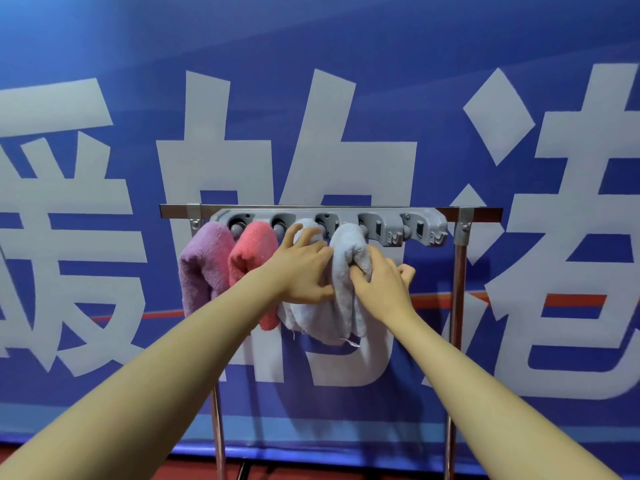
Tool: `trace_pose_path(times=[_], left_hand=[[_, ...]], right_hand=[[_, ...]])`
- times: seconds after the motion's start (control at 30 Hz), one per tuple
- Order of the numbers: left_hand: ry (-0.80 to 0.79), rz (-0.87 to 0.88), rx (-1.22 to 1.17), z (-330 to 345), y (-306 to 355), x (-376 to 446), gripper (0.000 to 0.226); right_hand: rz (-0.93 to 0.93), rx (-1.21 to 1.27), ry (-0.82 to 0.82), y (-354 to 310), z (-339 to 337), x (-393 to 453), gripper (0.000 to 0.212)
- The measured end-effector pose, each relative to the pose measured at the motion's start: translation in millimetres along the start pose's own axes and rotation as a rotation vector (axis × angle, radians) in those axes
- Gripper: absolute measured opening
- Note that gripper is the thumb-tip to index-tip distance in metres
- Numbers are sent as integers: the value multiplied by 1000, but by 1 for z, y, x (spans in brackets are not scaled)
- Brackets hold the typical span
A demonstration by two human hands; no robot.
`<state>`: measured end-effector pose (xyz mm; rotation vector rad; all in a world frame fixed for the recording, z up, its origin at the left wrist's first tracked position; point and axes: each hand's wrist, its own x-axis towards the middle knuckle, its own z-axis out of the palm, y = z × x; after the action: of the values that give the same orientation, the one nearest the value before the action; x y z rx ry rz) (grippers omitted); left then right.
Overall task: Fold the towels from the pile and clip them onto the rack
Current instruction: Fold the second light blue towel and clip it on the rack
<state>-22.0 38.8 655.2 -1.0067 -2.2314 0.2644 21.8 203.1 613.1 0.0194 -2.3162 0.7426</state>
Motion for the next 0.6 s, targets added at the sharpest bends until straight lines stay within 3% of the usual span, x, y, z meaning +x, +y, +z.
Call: trace_pose_path(times=[0.17,0.23,0.33,0.5,0.6], left_hand=[[104,27,190,0,-1,-17,35],[167,21,220,3,-1,-21,28],[235,-2,228,8,-3,-23,26],[218,-39,198,17,3,-25,34],[271,-51,150,20,5,-25,27]], right_hand=[[95,-23,25,-13,12,-12,82],[154,-67,41,-18,20,-14,94],[257,-58,131,-22,31,-12,90],[211,-107,239,-13,39,-5,51],[127,-256,260,-2,33,-1,60]])
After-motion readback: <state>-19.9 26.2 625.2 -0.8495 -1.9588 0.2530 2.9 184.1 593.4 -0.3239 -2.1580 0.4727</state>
